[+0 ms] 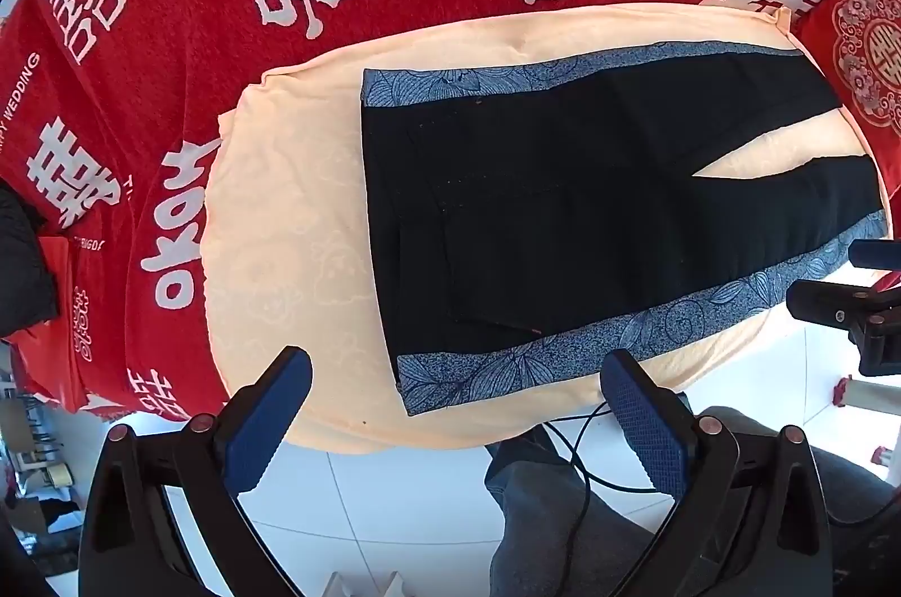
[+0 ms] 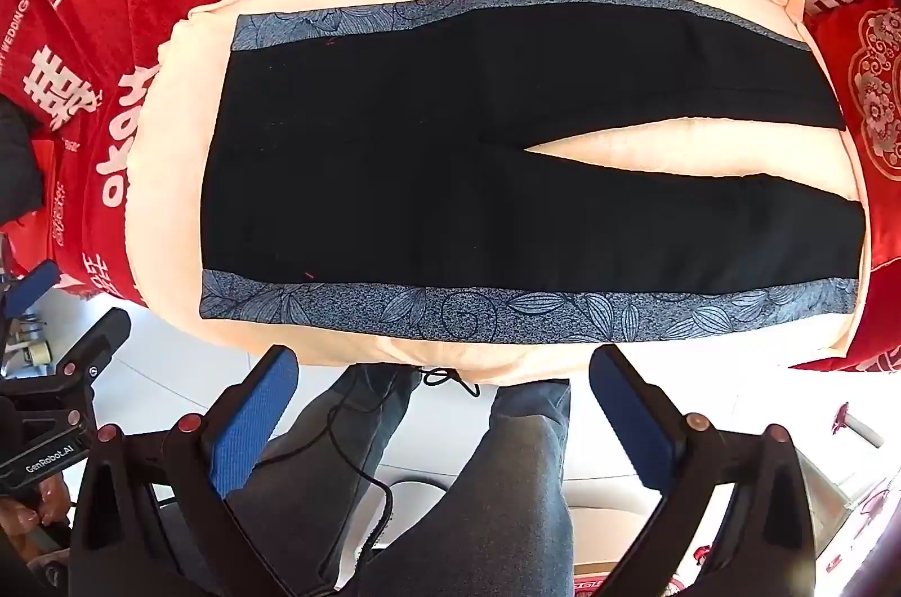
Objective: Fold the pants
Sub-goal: 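Move both grippers toward the black trousers lying flat on the cushion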
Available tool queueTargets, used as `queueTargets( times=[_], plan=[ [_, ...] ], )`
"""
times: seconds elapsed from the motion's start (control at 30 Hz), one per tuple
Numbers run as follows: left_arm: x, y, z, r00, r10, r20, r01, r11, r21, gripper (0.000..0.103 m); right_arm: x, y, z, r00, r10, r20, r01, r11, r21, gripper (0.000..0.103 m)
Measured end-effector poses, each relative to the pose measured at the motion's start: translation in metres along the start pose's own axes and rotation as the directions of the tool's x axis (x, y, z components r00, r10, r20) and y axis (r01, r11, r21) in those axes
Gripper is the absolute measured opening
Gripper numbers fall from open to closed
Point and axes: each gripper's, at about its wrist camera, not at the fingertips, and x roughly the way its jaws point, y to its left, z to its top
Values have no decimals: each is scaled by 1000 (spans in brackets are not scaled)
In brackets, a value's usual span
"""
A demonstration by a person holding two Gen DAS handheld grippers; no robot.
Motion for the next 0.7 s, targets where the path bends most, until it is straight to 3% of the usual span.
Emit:
queueTargets(
  times=[0.7],
  plan=[
    [0, -5, 5, 1000, 25, -3, -25, 1000, 7, 103, 0, -3, 2, 1000, 27, -10, -27, 1000, 11, 103]
  ],
)
